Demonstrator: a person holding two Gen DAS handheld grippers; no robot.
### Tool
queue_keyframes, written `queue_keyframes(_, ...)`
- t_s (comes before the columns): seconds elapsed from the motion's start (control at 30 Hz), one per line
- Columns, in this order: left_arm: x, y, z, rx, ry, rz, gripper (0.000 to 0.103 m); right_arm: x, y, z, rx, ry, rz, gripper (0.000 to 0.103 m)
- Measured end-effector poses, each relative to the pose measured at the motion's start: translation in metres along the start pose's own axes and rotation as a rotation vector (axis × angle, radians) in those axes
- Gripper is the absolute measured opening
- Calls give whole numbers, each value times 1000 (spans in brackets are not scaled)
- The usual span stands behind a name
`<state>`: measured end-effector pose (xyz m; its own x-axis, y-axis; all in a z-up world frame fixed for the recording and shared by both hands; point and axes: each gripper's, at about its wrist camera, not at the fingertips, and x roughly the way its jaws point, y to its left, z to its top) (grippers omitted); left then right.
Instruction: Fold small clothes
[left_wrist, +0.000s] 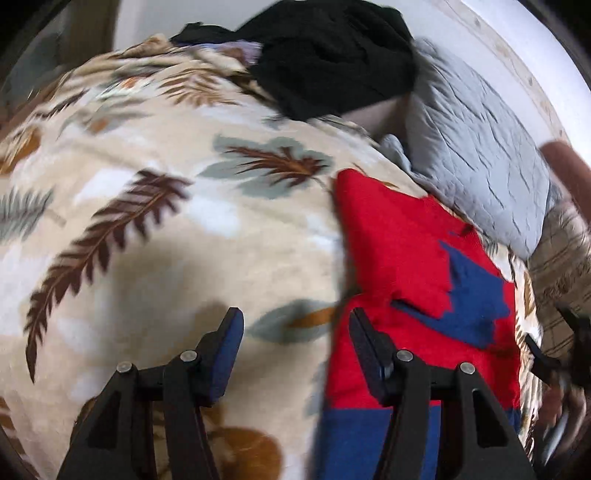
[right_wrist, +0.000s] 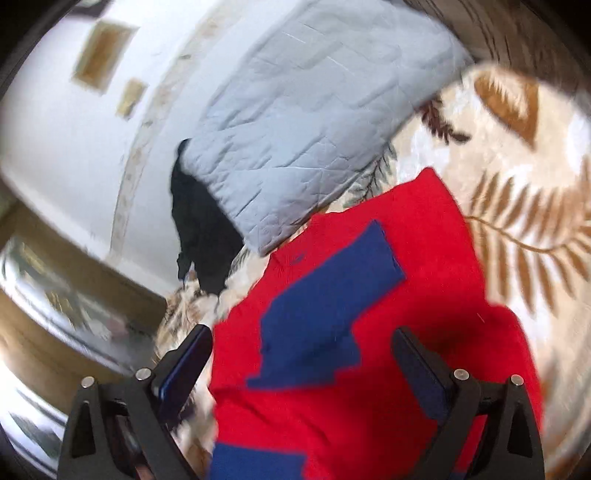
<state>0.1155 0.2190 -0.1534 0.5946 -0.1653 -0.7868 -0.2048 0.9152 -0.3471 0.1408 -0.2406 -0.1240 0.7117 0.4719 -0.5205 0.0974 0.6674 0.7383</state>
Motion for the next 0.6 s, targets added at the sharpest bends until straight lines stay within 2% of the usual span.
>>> queue_keyframes(0.1,-2,17,-9,-10,-25,-13,60,38,-21,18,150,60,-46,93)
queue_keyframes(0.23,-1,38,-12,-36,-45,-41,60,68,-30,20,213,82,-113,69)
queue_keyframes(0.27,-3,42,-12,-58,-47,-61,60,72,-28,20,200,79,-148,58)
queue_keyframes(0.3,-5,43,-13,-72,-52,-71,60,75,-27,22,193,70,-180,51)
queue_keyframes(0.33,-6,44,-12,-82,-59,-78,60,76,-26,24,179,65,-210,24)
queue_keyframes(0.37,-5,45,-12,-86,-60,-82,60,78,-23,27,152,63,-268,7)
queue_keyframes(0.4,-4,46,-13,-91,-62,-88,60,76,-18,30,124,53,-317,7)
queue_keyframes(0.47,-6,47,-13,-98,-66,-94,60,60,5,31,32,-4,-348,6)
queue_keyframes(0.53,-5,47,-13,-102,-68,-92,60,34,36,24,-77,-78,-341,6)
queue_keyframes(0.6,-4,43,-14,-88,-73,-76,62,19,39,13,-100,-107,-370,9)
